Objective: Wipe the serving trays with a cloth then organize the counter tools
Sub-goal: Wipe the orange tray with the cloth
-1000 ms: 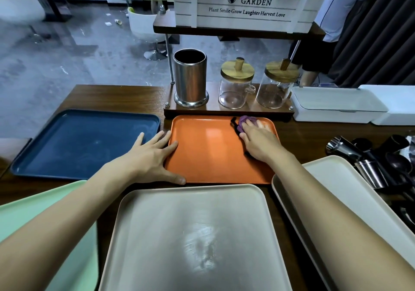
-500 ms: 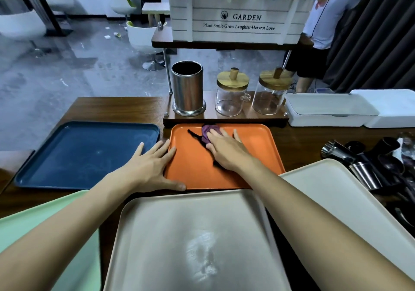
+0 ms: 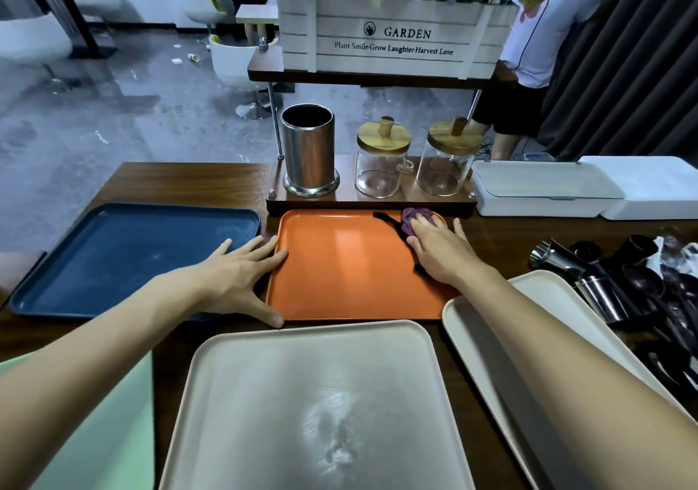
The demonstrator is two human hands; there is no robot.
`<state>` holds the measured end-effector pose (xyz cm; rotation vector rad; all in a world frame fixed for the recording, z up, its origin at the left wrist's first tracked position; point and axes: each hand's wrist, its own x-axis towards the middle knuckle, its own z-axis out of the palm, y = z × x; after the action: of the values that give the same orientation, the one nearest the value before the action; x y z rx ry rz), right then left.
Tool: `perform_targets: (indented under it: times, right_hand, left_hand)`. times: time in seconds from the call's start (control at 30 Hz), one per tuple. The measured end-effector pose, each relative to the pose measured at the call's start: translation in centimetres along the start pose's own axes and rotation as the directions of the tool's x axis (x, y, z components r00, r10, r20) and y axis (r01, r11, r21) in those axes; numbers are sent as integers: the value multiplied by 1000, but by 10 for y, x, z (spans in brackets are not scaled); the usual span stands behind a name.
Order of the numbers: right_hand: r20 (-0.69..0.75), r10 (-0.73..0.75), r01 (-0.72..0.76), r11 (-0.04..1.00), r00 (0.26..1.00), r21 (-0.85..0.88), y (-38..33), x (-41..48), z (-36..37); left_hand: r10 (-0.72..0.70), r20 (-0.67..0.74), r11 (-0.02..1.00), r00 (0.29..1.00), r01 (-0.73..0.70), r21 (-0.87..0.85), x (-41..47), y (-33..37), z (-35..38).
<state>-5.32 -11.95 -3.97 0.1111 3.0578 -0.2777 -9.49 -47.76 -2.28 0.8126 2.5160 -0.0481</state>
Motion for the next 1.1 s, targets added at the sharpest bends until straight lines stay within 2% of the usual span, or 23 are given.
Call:
perform_targets:
  times: [0.17, 0.23, 0.33, 0.47, 0.63, 0.83, 0.97, 1.1]
  right_hand:
    - [-39, 3, -3, 1000, 999, -9, -7, 4, 7]
    - [-10, -7, 7, 1000, 1000, -31, -14, 3, 6]
    - [45, -80, 81, 997, 996, -8, -41, 8, 9]
    - [52, -223, 224, 975, 973, 3, -101, 24, 27]
    - [70, -288, 288, 958, 955, 6, -151, 41, 35]
    - [101, -348, 348, 937, 932, 25, -162, 42, 36]
    - [97, -409, 401, 911, 907, 91, -166, 8, 34]
    - [162, -455, 439, 890, 876, 126, -160, -32, 38]
  left_hand:
    - [9, -67, 999, 998, -12, -42, 0, -3, 5]
    - [12, -72, 999, 997, -15, -43, 0, -2, 6]
    - [29, -81, 998, 996, -33, -56, 1, -1, 5]
    - [45, -86, 993, 995, -54, -109, -1, -2, 7]
    - [55, -131, 982, 990, -78, -170, -4, -2, 9]
    - [56, -165, 975, 985, -89, -203, -2, -2, 12]
    - [55, -206, 973, 977, -99, -210, -3, -1, 15]
    - [57, -209, 976, 976, -99, -196, -4, -1, 14]
